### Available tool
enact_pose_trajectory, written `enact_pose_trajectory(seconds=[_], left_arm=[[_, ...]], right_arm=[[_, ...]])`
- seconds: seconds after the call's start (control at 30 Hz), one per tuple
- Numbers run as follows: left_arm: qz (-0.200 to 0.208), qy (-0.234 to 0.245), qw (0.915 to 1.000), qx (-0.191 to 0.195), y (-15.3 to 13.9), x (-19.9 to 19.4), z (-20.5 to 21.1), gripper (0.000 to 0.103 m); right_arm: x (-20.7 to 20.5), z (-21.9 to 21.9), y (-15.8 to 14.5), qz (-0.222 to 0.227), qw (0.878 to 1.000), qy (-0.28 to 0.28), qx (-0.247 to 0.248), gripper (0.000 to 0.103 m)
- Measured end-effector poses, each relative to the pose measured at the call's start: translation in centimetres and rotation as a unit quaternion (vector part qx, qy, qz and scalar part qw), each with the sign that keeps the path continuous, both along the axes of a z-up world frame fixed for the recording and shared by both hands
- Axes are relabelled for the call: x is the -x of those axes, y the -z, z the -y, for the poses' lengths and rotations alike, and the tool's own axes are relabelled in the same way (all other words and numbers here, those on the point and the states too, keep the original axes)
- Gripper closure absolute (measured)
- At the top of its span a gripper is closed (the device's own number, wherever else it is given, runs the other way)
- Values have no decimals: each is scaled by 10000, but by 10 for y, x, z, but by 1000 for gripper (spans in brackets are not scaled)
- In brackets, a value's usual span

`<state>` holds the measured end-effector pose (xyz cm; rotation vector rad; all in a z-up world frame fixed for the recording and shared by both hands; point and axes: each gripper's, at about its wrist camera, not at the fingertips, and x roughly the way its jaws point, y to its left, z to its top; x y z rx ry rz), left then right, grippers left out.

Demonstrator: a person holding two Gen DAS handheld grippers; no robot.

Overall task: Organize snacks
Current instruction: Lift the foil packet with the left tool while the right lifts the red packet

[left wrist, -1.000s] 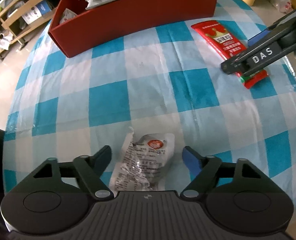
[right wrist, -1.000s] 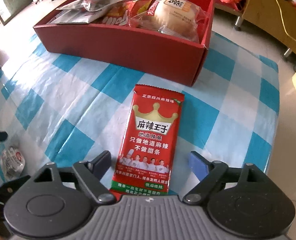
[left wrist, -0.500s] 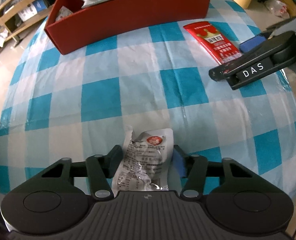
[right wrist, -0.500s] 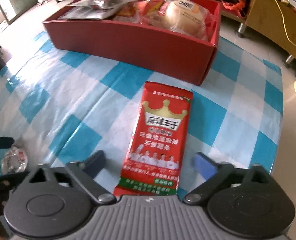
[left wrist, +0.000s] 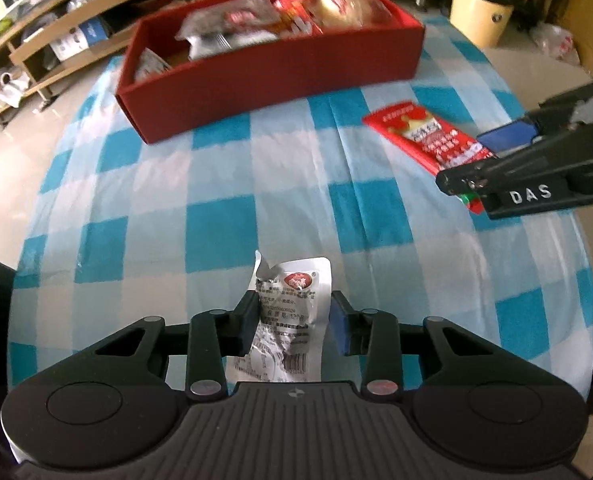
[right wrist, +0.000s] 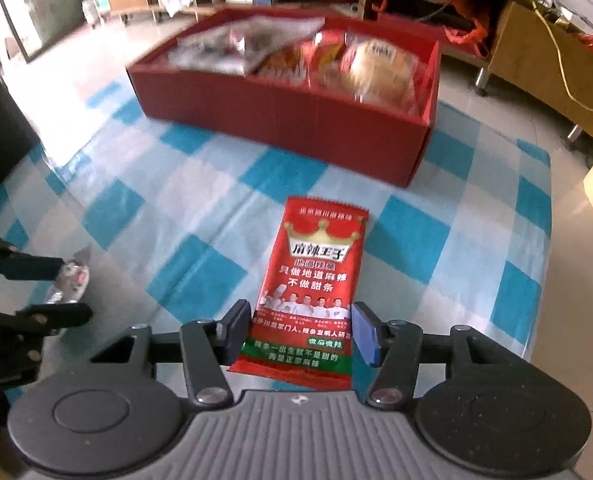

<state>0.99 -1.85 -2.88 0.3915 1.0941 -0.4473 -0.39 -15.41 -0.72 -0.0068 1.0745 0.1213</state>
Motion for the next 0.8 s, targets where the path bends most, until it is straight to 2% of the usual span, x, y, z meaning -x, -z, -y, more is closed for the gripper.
enact_pose_trajectory(seconds=[0.33,0.37,0.4,0.43,0.67,0.77,0.8], left_arm=[[106,-292,9992,241,-13,-17,-3,58],[113,-316,9991,265,-14,-18,-4,58],[122,-336,9989,291,-16,-19,-5,58],[127,-360,9988,321,-17,-20,-6,58],[32,-496,9983,316,-14,-25,-10,58],[-39,-491,9983,322,-12,-26,-9,58],[-50,-474,9983,336,-12,-26,-9,58]], right_arm=[[-3,1,-22,345,9991,22,-227,49],[-2,1,-24,372,9990,4,-244,49],[-2,0,-26,402,9989,-15,-258,57],[-2,-1,-27,419,9987,-46,-295,58],[-7,4,-22,285,9986,77,-431,58],[-17,7,-17,150,9990,238,-351,52],[-23,7,-14,115,9987,279,-409,46]])
